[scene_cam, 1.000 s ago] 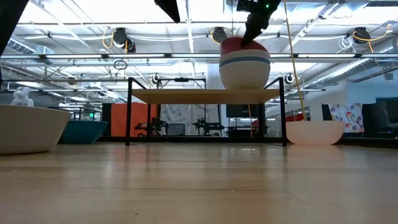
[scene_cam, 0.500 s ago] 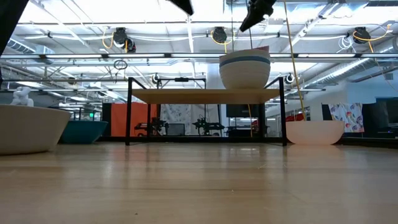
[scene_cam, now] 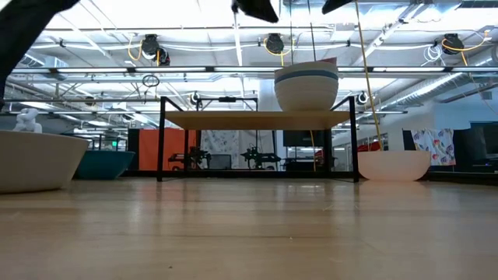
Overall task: Place and stack bowls onto a shelf
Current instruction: Stack the pink bowl on top of the white bowl on the shelf
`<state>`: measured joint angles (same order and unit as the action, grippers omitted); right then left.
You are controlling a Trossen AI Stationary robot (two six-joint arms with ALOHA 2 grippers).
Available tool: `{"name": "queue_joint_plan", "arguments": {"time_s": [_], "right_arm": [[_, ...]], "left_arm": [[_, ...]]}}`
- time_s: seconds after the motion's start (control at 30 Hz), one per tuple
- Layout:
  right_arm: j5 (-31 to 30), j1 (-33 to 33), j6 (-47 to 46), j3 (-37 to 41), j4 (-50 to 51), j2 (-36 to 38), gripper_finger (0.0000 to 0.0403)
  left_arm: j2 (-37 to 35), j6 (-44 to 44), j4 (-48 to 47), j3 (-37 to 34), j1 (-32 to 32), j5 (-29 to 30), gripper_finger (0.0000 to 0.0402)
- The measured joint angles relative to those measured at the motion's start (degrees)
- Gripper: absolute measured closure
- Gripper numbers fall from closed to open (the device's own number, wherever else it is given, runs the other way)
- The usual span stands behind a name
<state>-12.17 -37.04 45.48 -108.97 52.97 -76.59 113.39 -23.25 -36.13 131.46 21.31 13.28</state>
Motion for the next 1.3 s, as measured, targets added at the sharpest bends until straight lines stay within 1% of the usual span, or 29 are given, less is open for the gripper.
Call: {"name": "queue_joint_plan", "arguments": {"time_s": [0.1,0.13,0.27,0.43,0.57,0.7,0.9,1.1,1.2,1.3], "right_arm": [[0.0,0.0,-0.3,0.0,0.0,1.7,0.0261],[0.0,0.0,-0.3,0.0,0.0,2.1,0.0261],[-0.1,-0.1,-0.7,0.0,0.0,3.8,0.0261],[-0.1,-0.1,-1.3,0.0,0.6,5.0,0.0261],[-0.1,-0.1,-1.9,0.0,0.8,5.2,0.0261],[-0.1,-0.1,-1.9,0.0,1.6,5.3,0.0261],[-0.1,-0.1,-1.8,0.0,1.8,5.3,0.0261],[0.0,-0.1,-1.7,0.0,1.8,5.2,0.0261],[0.0,-0.1,-1.7,0.0,2.0,5.2,0.0261],[-0.1,-0.1,-1.7,0.0,2.3,5.2,0.0261]], "left_arm": [[3.0,0.0,6.8,0.0,1.0,-4.8,0.0323],[3.9,-0.3,8.2,0.0,1.3,-5.6,0.0323],[8.0,-0.9,15.4,0.0,2.0,-6.4,0.0323],[12.6,0.4,21.5,0.0,2.6,-10.6,0.0323],[14.9,1.2,22.3,0.0,3.0,-10.9,0.0323],[15.3,2.0,21.1,0.0,3.7,-11.2,0.0323],[16.4,6.0,20.3,0.0,4.9,-14.7,0.0323],[17.5,6.9,17.9,0.0,4.9,-15.2,0.0323],[17.5,6.8,19.1,-0.1,4.5,-15.3,0.0323],[15.3,5.2,20.7,-0.2,4.0,-15.2,0.0323]]}}
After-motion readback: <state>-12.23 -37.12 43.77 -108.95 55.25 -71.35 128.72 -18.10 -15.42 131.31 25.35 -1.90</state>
